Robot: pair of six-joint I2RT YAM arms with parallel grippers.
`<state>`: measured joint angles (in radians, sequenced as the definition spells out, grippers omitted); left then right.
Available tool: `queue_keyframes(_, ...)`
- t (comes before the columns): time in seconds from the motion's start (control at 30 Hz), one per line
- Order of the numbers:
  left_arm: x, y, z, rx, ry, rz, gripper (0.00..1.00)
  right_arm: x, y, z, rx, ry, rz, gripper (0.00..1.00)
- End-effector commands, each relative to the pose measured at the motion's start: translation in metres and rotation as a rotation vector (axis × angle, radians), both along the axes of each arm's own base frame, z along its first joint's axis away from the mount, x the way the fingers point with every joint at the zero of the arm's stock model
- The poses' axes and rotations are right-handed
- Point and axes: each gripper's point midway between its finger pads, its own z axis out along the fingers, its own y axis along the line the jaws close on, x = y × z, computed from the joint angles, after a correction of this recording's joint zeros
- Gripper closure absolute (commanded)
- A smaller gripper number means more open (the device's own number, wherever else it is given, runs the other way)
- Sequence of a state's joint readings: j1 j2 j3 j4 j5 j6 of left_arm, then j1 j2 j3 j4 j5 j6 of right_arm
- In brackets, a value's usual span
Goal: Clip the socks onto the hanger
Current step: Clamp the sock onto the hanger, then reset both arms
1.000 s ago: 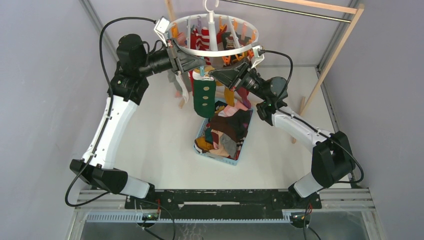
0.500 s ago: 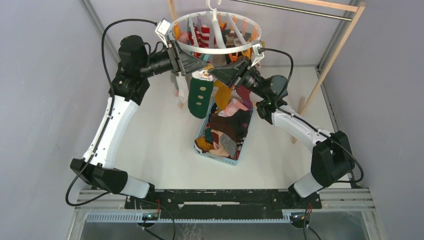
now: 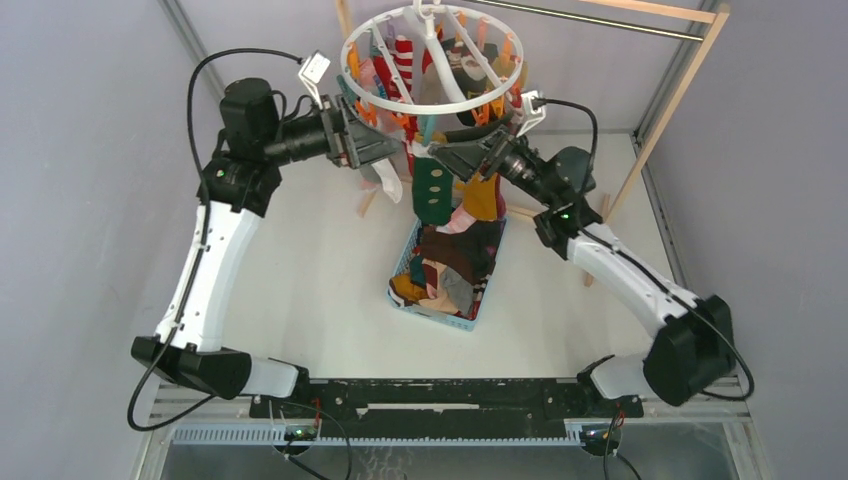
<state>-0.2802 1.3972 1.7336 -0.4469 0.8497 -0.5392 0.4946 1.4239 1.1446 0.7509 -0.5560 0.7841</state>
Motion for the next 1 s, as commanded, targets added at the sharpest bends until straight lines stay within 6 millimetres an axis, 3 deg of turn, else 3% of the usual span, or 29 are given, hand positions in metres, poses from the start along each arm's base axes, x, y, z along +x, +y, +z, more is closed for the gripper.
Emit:
queue_keyframes(0.0,-0.029,0.038,-0.018,0.142,-0.033,0.032,0.0,0.002,-0.038,-0.028,-0.193,0.085,-0.198,0.0)
queue_keyframes(0.17,-0.016,0.104,-0.066,0.296,0.0,0.211,0.0,-0.019,-0.084,-0.093,-0.387,0.177,-0.35,0.0)
queue_keyframes(0.23,-0.004,0.139,-0.09,0.37,0.016,0.31,0.0,-0.031,-0.11,-0.114,-0.451,0.197,-0.446,0.0)
queue_keyframes(0.37,0.014,0.186,-0.151,0.578,0.056,0.456,0.0,-0.046,-0.155,-0.151,-0.512,0.254,-0.605,0.0)
queue_keyframes(0.53,0.038,0.22,-0.222,0.657,0.027,0.651,0.0,-0.034,-0.242,-0.197,-0.594,0.307,-1.054,0.0)
queue_keyframes(0.67,0.055,0.236,-0.256,0.624,-0.06,0.806,0.0,-0.033,-0.303,-0.234,-0.644,0.25,-1.402,0.0)
queue_keyframes(0.87,0.069,0.254,-0.286,0.594,-0.13,0.953,0.0,-0.024,-0.341,-0.258,-0.582,0.255,-1.558,0.0)
queue_keyframes(0.97,0.075,0.265,-0.287,0.571,-0.201,1.038,0.0,-0.016,-0.35,-0.274,-0.576,0.269,-1.574,0.0)
